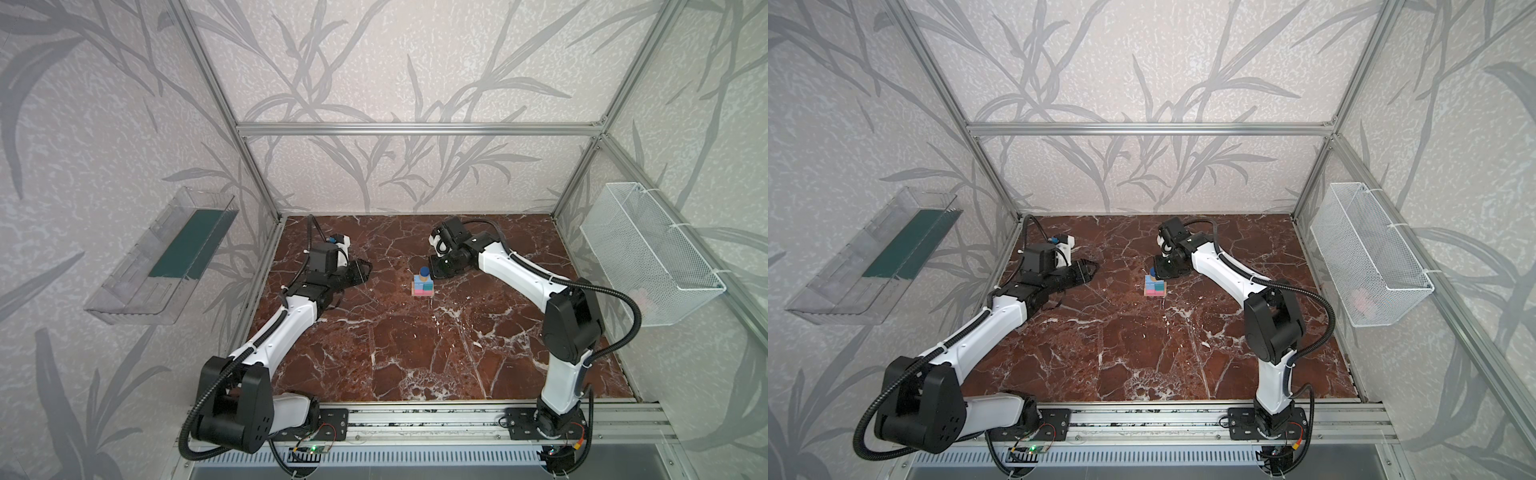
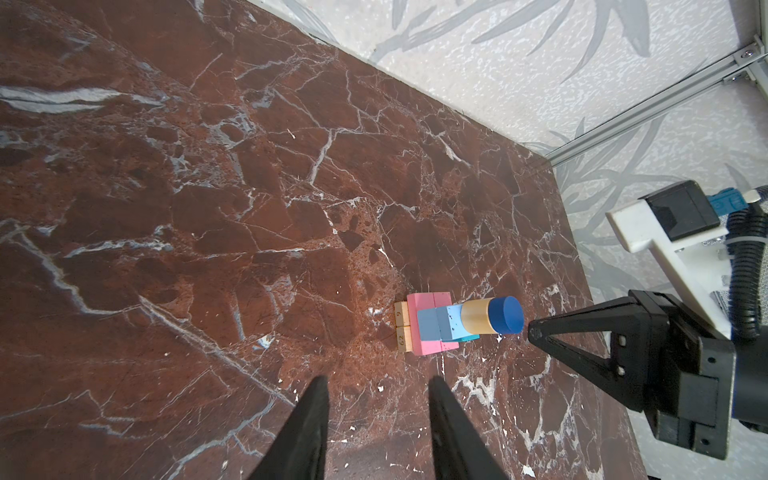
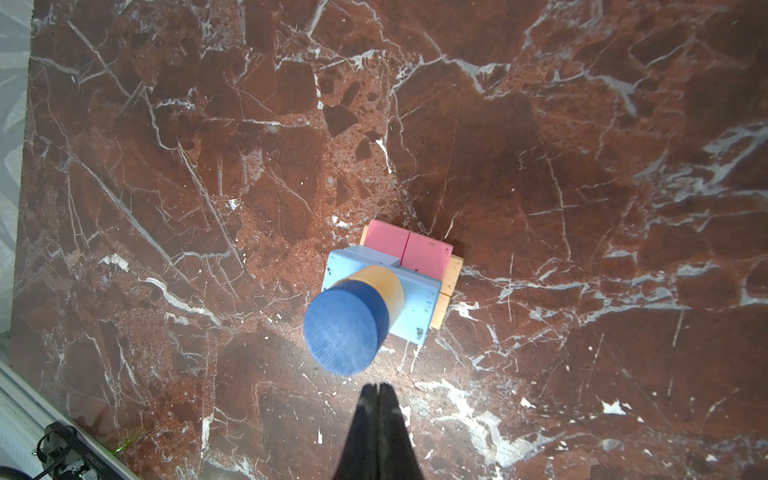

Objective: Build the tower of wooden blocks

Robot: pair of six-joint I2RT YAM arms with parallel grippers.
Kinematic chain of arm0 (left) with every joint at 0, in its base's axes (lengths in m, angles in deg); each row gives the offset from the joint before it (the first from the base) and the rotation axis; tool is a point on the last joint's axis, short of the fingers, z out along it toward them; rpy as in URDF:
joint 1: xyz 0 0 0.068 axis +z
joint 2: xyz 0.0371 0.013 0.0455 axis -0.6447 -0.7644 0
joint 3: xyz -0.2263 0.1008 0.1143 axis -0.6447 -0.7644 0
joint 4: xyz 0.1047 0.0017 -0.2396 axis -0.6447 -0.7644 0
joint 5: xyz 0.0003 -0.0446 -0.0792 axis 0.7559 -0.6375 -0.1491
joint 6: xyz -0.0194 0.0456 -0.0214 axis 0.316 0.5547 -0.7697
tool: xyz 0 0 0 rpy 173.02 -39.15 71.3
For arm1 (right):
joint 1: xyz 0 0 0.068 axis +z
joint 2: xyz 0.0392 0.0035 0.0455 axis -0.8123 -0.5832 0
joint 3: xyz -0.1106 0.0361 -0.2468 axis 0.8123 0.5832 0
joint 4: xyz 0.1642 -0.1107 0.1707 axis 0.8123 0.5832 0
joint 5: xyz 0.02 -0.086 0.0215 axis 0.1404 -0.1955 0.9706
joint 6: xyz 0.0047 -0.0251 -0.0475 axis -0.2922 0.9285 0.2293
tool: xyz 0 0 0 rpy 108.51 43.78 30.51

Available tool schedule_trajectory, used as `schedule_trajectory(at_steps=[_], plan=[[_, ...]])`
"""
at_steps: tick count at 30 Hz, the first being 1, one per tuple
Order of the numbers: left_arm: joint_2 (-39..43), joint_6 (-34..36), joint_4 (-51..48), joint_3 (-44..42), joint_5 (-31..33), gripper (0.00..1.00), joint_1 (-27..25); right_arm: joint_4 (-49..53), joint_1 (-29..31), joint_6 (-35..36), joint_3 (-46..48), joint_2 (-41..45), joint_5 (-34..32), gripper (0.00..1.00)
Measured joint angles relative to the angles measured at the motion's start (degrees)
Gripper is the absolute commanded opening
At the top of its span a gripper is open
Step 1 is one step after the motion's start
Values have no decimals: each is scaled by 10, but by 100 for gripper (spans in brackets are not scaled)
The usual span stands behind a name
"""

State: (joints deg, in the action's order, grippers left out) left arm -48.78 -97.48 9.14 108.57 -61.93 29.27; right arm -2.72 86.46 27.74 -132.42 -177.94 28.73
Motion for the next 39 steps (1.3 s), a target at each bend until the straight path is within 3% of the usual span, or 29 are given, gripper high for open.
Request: schedule_trajectory(at_steps=[39], plan=[[0, 3, -4, 0, 0, 39, 0, 0, 0, 0, -9, -20, 0, 0]])
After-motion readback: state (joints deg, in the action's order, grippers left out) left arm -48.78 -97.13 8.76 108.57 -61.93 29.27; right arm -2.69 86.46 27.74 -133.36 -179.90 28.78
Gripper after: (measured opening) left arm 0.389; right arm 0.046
